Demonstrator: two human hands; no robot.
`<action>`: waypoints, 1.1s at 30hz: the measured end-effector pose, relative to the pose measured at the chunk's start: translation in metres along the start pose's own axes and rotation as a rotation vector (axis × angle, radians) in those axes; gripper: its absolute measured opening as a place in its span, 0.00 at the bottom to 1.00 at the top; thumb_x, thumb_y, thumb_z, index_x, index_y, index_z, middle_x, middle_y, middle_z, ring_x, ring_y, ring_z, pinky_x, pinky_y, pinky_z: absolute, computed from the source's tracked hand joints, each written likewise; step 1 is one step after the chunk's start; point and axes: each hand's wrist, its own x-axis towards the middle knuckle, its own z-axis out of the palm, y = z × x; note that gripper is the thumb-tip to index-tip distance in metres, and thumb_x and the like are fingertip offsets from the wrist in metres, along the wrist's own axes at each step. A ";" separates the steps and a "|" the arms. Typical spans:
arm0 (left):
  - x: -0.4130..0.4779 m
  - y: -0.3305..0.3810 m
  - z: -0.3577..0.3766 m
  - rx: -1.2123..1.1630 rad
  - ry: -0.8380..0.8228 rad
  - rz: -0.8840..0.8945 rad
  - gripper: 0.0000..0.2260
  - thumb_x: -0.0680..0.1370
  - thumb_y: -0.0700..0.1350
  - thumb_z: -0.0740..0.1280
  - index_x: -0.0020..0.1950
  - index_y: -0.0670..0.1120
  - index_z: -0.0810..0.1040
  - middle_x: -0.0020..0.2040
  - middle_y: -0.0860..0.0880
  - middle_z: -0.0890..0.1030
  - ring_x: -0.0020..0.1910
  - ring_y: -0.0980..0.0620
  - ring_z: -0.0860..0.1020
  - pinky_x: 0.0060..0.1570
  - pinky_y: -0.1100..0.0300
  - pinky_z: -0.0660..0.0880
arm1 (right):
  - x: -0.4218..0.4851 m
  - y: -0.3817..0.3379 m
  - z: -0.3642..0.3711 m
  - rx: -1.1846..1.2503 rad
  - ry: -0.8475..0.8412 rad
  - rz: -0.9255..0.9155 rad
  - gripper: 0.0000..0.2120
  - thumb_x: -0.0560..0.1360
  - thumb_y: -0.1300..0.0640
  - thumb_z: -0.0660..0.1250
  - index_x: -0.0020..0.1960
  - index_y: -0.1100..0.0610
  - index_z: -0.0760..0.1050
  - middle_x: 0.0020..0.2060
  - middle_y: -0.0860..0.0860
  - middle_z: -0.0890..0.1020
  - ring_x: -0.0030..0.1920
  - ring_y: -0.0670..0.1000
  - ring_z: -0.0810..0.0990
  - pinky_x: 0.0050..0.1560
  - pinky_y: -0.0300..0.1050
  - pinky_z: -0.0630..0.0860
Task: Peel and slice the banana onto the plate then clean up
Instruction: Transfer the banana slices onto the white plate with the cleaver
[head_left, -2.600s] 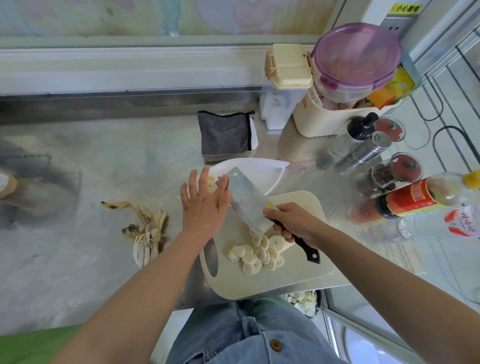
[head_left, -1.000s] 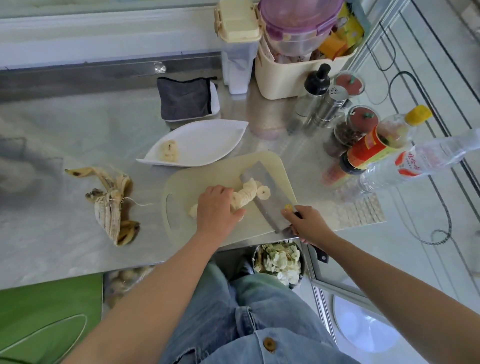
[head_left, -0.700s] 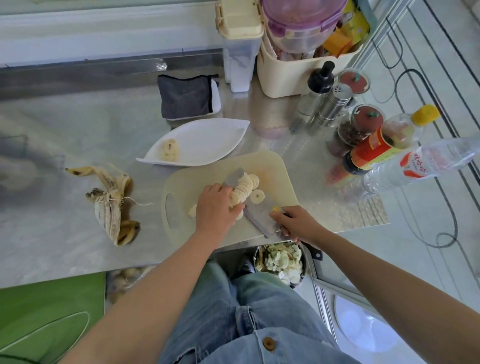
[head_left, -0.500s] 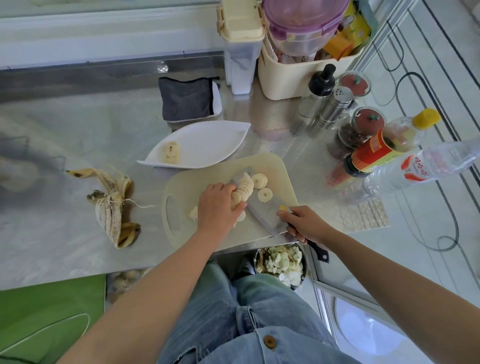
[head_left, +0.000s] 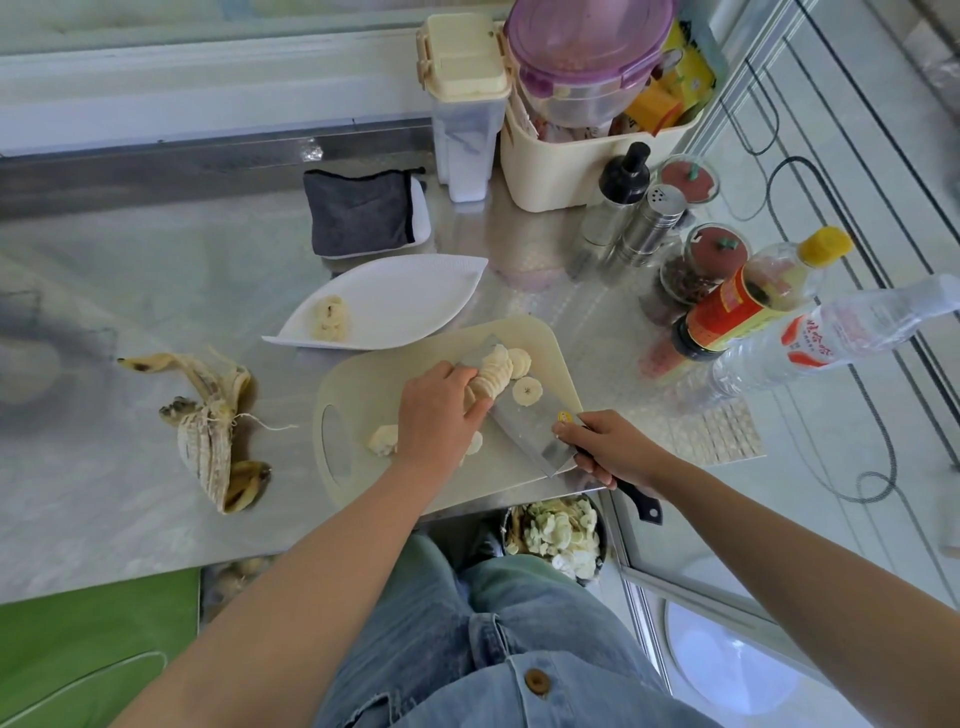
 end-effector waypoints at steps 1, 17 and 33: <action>0.001 0.001 -0.001 -0.015 0.003 0.001 0.12 0.73 0.48 0.72 0.54 0.44 0.79 0.43 0.47 0.78 0.41 0.47 0.75 0.42 0.53 0.71 | -0.001 -0.003 0.000 0.003 0.006 -0.004 0.14 0.79 0.52 0.62 0.40 0.61 0.70 0.24 0.51 0.72 0.20 0.47 0.65 0.21 0.38 0.64; 0.024 -0.036 -0.054 -0.124 0.117 -0.106 0.15 0.76 0.46 0.69 0.62 0.44 0.76 0.52 0.47 0.76 0.49 0.50 0.75 0.50 0.57 0.73 | 0.031 -0.079 0.021 -0.093 -0.049 -0.092 0.16 0.80 0.51 0.61 0.37 0.59 0.68 0.26 0.53 0.72 0.21 0.48 0.65 0.23 0.39 0.64; 0.077 -0.113 -0.078 0.089 0.054 -0.132 0.19 0.76 0.47 0.69 0.65 0.45 0.74 0.61 0.46 0.74 0.58 0.46 0.73 0.53 0.56 0.72 | 0.087 -0.134 0.059 -0.194 0.029 -0.069 0.17 0.79 0.48 0.61 0.36 0.57 0.69 0.25 0.51 0.73 0.21 0.47 0.68 0.25 0.40 0.66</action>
